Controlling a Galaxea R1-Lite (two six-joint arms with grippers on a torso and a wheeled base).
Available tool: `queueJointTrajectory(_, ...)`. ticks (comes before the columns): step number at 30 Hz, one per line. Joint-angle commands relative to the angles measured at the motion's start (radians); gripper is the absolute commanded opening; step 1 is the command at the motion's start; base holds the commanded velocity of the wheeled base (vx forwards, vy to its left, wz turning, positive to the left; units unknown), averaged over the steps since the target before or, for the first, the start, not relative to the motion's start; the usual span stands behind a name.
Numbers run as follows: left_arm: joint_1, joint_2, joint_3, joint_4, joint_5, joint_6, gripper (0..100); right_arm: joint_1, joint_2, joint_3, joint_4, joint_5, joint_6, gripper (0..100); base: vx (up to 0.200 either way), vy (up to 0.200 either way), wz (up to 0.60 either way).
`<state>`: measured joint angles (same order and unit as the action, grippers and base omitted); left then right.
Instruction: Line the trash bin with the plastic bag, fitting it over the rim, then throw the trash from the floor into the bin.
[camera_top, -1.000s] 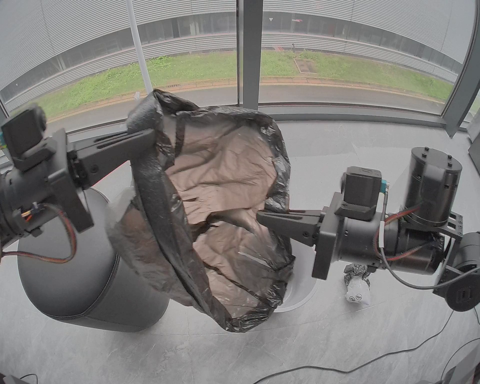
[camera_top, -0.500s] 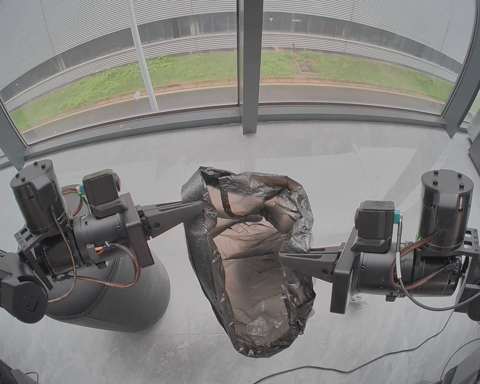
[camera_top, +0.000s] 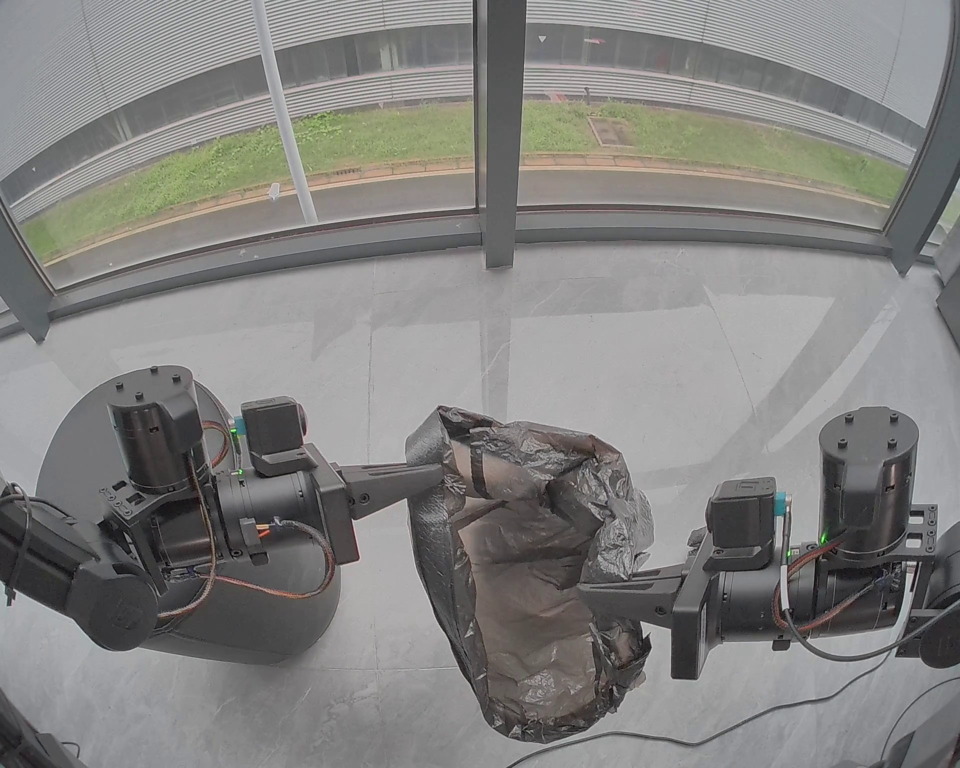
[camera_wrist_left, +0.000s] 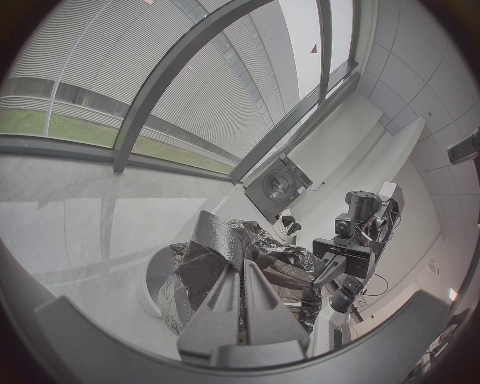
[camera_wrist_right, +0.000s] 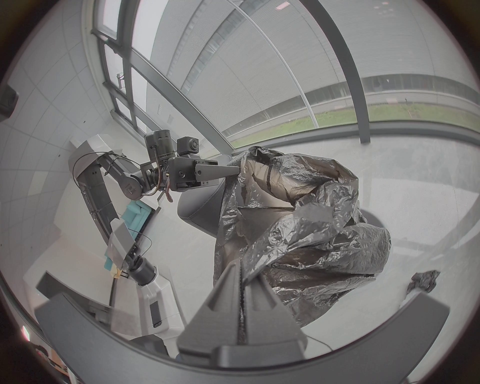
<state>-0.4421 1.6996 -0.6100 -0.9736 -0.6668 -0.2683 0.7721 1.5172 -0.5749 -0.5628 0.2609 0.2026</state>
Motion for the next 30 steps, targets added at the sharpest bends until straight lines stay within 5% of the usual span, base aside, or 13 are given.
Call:
queueJointTrajectory(1,-0.020,0.040,0.006,0.001,0.000,-0.002,0,0.006,0.008,0.026,-0.002,0.008,0.021,0,0.000,0.000,0.00)
queueJointTrajectory(9,-0.026,0.161,-0.005,-0.005,0.000,-0.002,0,-0.079,0.153,0.041,-0.016,0.052,0.021,0,0.000,0.000,0.00)
queueJointTrajectory(15,-0.001,0.328,-0.106,-0.102,0.000,-0.003,0,-0.175,0.333,-0.014,-0.187,0.064,0.011,0,0.000,0.000,0.00)
queueJointTrajectory(30,0.000,0.445,-0.255,-0.224,-0.004,-0.091,0,-0.283,0.368,-0.028,-0.207,0.069,-0.055,0,0.000,0.000,0.00)
